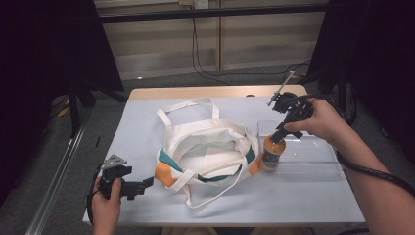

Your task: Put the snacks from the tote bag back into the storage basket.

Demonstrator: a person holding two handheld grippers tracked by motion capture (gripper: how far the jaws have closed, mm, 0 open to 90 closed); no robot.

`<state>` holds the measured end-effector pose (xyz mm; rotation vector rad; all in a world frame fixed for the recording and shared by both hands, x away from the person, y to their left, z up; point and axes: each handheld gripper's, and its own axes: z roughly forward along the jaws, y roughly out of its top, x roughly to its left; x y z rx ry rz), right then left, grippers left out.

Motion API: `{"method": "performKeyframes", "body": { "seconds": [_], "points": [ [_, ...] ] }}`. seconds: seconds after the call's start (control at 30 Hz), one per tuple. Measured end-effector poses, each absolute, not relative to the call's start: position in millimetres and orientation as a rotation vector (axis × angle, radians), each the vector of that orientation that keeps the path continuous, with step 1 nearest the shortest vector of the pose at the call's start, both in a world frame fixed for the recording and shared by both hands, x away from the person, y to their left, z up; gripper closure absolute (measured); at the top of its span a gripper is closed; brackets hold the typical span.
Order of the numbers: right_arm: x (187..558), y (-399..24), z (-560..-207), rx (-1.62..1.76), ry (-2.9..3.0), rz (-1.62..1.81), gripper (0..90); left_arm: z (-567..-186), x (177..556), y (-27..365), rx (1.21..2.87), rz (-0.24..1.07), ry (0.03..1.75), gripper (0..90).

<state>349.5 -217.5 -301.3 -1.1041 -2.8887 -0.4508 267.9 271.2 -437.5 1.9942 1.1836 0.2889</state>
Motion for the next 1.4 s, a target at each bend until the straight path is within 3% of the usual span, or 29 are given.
{"method": "performKeyframes", "body": {
  "seconds": [0.37,1.0,1.4],
  "points": [
    [349,-220,-303,-1.101,-2.901,-0.484,56.4,-438,268,270,1.991,0.285,1.188,3.5],
    [346,-224,-306,-1.174,-2.892,-0.513,21.0,-437,266,274,2.008,0.287,1.181,3.5],
    [342,-235,-309,-1.215,-2.875,-0.532,12.5,-438,264,273,2.010,0.287,1.183,3.5]
  ]
}}
